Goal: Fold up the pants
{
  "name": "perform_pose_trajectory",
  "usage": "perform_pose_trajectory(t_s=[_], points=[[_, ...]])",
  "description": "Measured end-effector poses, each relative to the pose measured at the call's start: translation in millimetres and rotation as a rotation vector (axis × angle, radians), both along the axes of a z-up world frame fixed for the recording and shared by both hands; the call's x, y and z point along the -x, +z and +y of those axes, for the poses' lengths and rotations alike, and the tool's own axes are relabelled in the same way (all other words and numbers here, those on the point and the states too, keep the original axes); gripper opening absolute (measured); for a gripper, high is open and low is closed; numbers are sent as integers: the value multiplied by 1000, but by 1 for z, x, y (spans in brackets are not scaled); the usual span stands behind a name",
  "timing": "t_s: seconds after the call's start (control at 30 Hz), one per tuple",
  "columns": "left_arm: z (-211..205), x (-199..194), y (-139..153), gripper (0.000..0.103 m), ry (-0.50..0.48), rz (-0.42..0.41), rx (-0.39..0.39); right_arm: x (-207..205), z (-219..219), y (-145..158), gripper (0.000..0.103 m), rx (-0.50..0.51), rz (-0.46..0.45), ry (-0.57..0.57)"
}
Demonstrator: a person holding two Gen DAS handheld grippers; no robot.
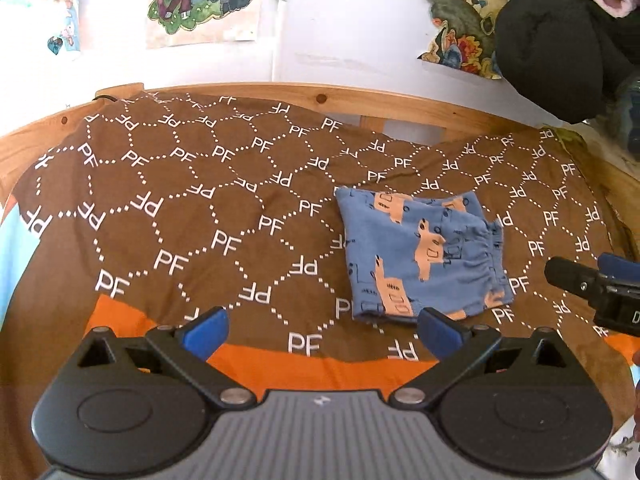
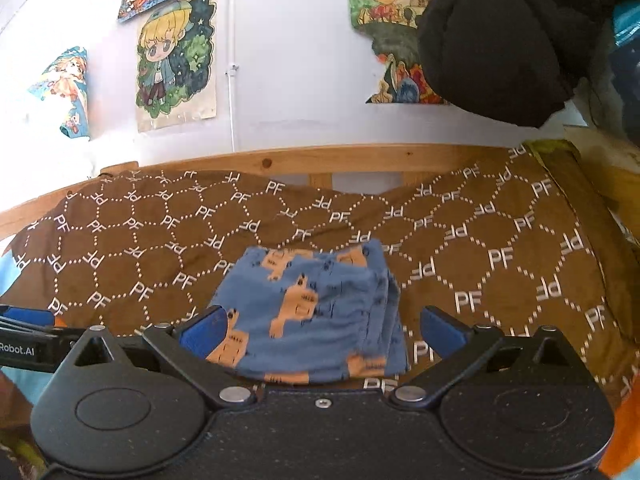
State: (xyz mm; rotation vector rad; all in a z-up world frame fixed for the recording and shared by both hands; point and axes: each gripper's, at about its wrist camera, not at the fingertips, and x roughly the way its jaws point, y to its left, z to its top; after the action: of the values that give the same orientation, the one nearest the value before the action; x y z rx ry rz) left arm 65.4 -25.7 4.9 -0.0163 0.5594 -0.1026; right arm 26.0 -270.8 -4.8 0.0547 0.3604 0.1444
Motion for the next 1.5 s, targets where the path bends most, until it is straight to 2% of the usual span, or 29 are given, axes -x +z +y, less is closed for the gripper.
perform_pose_trajectory(t_s=[0.2, 0.47, 1.5], points=[[4, 9, -12, 103, -1, 9, 17, 16, 3, -13, 102, 7, 30, -11], [6, 12, -17, 103, -8, 14, 25, 17, 1, -21, 102, -6, 60, -34], [6, 11, -20, 103, -9, 33, 16, 15, 3, -24, 102, -15, 91, -17]])
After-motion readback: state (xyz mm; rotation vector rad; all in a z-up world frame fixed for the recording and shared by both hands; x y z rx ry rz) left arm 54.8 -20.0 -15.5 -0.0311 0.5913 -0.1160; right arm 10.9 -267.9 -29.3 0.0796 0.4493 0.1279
